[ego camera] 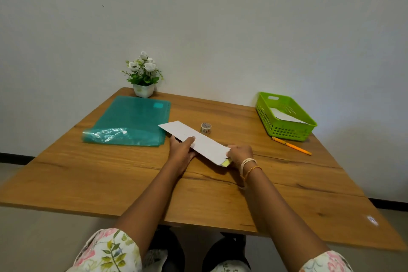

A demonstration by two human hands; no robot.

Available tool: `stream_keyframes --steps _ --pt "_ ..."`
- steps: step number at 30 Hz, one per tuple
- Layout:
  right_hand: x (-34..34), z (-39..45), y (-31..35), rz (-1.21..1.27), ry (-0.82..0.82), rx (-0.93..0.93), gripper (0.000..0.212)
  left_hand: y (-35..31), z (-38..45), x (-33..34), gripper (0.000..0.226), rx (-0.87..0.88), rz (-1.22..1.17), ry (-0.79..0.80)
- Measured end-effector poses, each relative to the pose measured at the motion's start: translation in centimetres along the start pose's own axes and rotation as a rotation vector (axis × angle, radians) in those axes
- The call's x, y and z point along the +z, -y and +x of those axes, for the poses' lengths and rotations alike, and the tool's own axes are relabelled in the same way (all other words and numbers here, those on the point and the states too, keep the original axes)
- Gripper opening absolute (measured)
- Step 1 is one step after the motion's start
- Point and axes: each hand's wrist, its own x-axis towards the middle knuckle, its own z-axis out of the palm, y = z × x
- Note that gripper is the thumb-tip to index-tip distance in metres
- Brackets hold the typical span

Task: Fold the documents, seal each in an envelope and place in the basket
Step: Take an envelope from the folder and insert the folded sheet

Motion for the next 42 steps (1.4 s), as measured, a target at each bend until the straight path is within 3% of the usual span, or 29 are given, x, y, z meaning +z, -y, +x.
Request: stream_keyframes --steps 3,6,8,11,14,17,21,26,29,32,37,42 --pt "-2.0 1.3 -0.4 -0.192 -0.081 -0.062 0.018 1.1 -0.7 0.4 0.085 0.264 0.478 -0.278" --pt "-3.2 1.3 -0.5 -0.279 -0.049 -0.113 0.033 2.3 -1.7 0.7 0.064 0.471 0.916 -0.426" --pt "-3.6 1.2 -0.8 -0.302 -0.079 -0.150 0.039 2.9 -2.3 0.9 0.046 0.505 1.186 -0.461" --pt "-3.7 1.8 -1.6 -0.287 -0.131 -0.205 0.038 3.5 -2.7 0.9 0.042 0.497 1.506 -0.488" --pt "-3.7 2.2 -2.2 -0.166 -0.159 -0.210 0.050 3.7 -2.6 0.7 0.037 0.618 1.667 -0.348" --pt "-3.9 2.3 -2.9 -0.024 -0.198 -0.216 0.060 3.7 -2.7 0.6 0.037 0.673 1.740 -0.142" --pt "-3.8 2.0 -4.4 0.036 -0.281 -0.238 0.056 3.7 -2.8 0.7 0.035 0.773 1.778 -0.138" --pt "-3.1 1.4 -4.8 -0.127 -0.404 -0.313 0.044 3.7 -3.1 0.8 0.033 0.844 1.661 -0.036" --pt "-2.9 1.2 -4.8 -0.234 -0.408 -0.344 0.050 3.7 -3.0 0.7 0.027 0.848 1.628 0.056" --pt "-2.7 1.2 -4.9 -0.319 -0.379 -0.374 0.046 3.8 -2.5 0.5 0.038 0.827 1.667 0.137" --pt "-2.5 0.9 -5.1 -0.636 -0.347 -0.512 0.036 3.9 -2.1 0.4 0.045 0.746 1.705 0.151" --pt "-2.9 1.3 -5.1 -0.652 -0.369 -0.527 0.027 4.0 -2.1 0.4 0.045 0.723 1.681 0.163"
